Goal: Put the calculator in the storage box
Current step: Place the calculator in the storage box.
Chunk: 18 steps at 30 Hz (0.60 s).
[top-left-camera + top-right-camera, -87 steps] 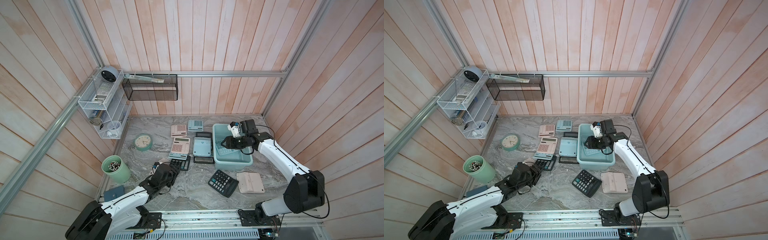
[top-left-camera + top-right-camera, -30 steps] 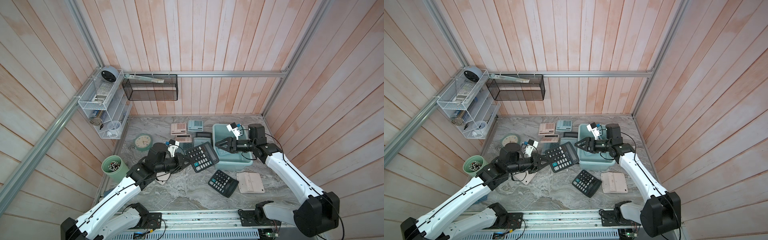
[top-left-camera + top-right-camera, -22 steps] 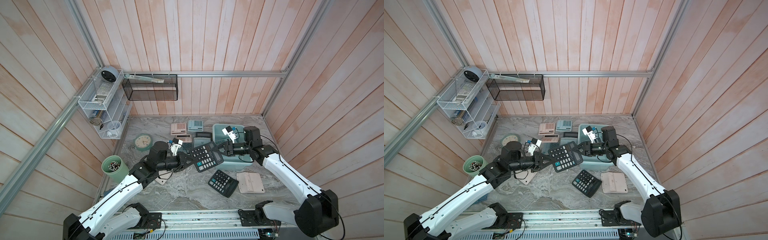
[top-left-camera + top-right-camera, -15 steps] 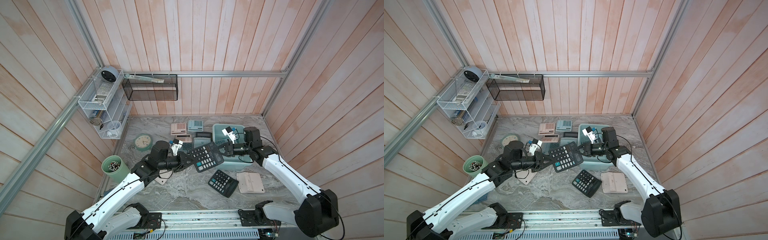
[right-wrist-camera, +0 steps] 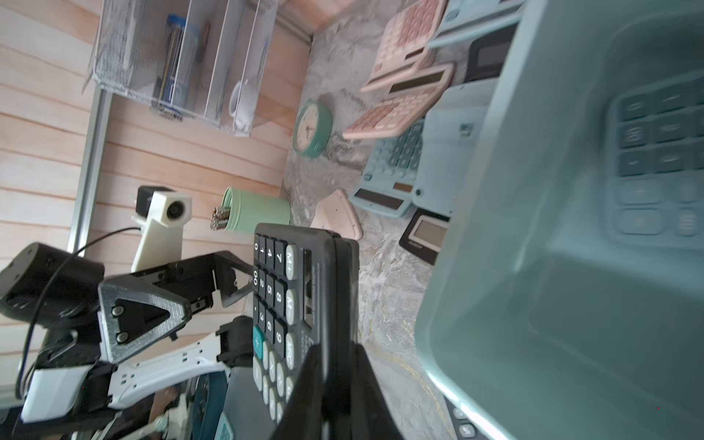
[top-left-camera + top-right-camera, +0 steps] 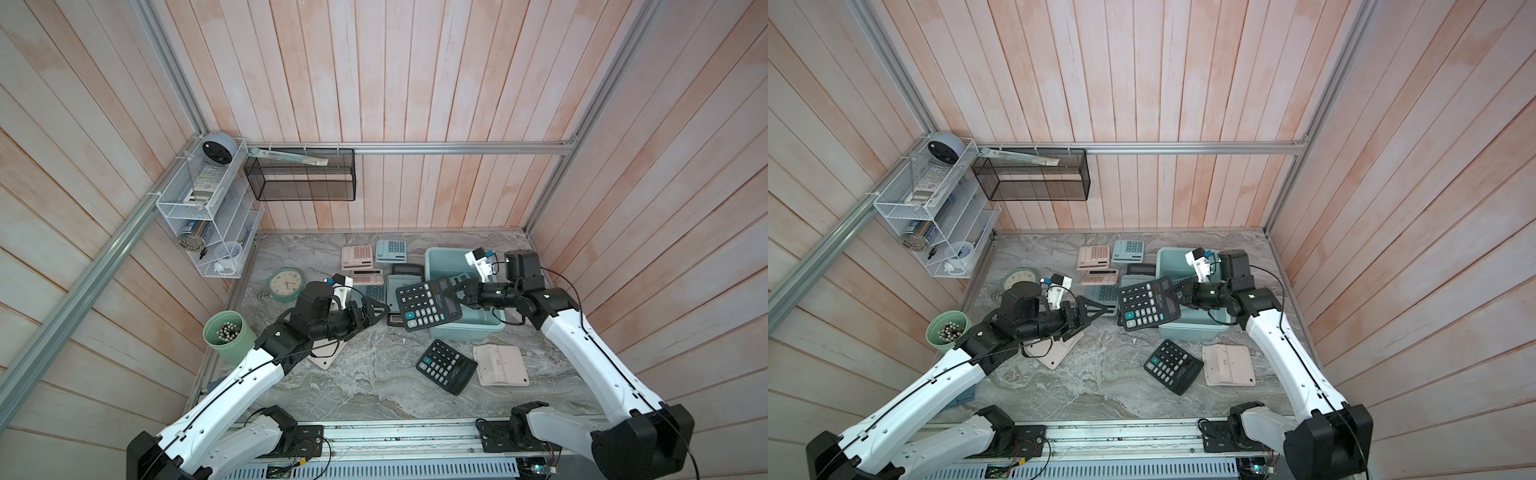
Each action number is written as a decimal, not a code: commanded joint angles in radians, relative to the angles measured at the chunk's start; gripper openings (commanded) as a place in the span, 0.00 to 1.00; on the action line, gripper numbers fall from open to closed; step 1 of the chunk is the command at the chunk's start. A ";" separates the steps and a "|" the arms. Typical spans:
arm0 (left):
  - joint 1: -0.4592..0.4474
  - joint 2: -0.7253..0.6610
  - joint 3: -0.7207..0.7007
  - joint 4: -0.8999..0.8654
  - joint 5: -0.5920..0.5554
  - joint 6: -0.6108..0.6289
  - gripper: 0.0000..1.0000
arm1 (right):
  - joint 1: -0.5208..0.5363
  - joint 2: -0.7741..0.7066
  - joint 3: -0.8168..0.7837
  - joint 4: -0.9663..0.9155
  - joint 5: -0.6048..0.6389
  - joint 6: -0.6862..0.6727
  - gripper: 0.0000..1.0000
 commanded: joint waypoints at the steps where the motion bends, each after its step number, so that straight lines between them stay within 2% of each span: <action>1: 0.005 -0.051 0.021 -0.091 -0.140 0.078 1.00 | -0.038 -0.052 0.098 -0.204 0.197 -0.025 0.00; 5: 0.007 -0.071 -0.006 -0.088 -0.165 0.085 1.00 | -0.039 -0.060 0.192 -0.339 0.493 0.008 0.00; 8: 0.006 -0.069 -0.021 -0.085 -0.166 0.088 1.00 | -0.038 -0.016 0.260 -0.428 0.637 0.062 0.00; 13: 0.006 -0.075 -0.036 -0.075 -0.168 0.094 1.00 | -0.039 0.095 0.323 -0.510 0.702 0.138 0.00; 18: 0.007 -0.076 -0.049 -0.055 -0.164 0.093 1.00 | -0.039 0.197 0.325 -0.509 0.666 0.199 0.00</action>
